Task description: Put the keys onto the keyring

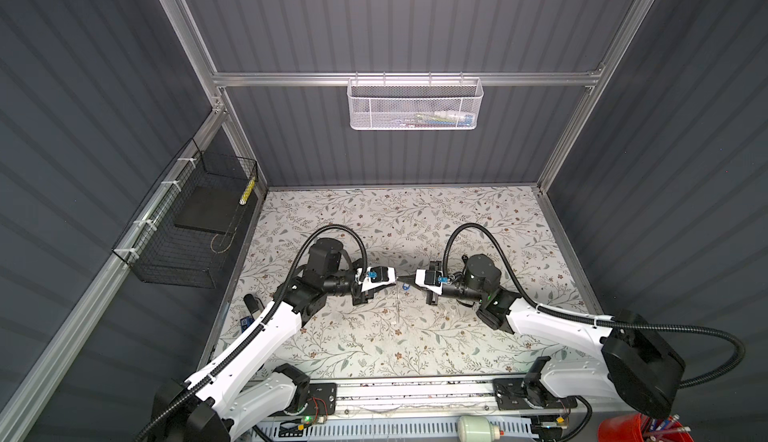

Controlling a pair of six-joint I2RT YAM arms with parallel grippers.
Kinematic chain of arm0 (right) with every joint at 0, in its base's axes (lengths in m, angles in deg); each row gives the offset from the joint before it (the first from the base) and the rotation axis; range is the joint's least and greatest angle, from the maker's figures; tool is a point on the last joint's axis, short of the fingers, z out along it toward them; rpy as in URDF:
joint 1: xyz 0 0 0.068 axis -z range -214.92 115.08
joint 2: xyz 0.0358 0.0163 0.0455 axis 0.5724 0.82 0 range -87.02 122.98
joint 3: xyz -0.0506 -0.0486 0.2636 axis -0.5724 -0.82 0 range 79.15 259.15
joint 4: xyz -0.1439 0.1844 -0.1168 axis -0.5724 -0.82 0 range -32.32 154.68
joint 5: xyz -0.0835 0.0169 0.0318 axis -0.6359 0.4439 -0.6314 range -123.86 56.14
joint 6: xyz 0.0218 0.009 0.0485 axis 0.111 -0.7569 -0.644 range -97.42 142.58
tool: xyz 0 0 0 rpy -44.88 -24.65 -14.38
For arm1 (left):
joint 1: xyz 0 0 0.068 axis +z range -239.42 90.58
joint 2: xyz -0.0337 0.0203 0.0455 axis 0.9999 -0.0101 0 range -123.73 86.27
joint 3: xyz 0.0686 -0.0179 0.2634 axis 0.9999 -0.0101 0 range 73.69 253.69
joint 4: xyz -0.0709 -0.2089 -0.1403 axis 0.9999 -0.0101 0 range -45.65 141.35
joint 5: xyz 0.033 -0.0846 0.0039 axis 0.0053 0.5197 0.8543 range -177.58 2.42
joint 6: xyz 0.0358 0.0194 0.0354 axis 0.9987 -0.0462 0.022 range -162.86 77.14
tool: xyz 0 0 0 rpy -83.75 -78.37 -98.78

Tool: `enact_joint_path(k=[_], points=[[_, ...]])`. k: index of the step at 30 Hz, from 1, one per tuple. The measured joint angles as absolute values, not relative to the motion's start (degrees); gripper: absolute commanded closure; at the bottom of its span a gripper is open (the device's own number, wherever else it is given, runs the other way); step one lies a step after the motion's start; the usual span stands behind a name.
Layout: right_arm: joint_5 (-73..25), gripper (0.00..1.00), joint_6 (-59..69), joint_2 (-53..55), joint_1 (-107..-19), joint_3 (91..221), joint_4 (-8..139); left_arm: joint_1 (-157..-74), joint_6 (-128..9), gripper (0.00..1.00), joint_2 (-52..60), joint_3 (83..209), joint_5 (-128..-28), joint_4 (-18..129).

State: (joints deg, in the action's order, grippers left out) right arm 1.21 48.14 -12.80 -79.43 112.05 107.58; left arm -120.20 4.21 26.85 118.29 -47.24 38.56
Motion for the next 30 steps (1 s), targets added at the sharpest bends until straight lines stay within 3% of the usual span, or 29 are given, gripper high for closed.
enact_joint_path(k=[27, 30], points=[[2.15, 0.95, 48.12, -12.17, -79.30, 112.05, 106.66, -120.05, 4.98, 0.87, 25.26, 119.62, -45.27, 37.03], [2.24, 0.94, 48.12, -11.95, -79.25, 112.05, 106.68, -120.01, 5.11, 0.92, 25.24, 119.62, -45.32, 36.94]])
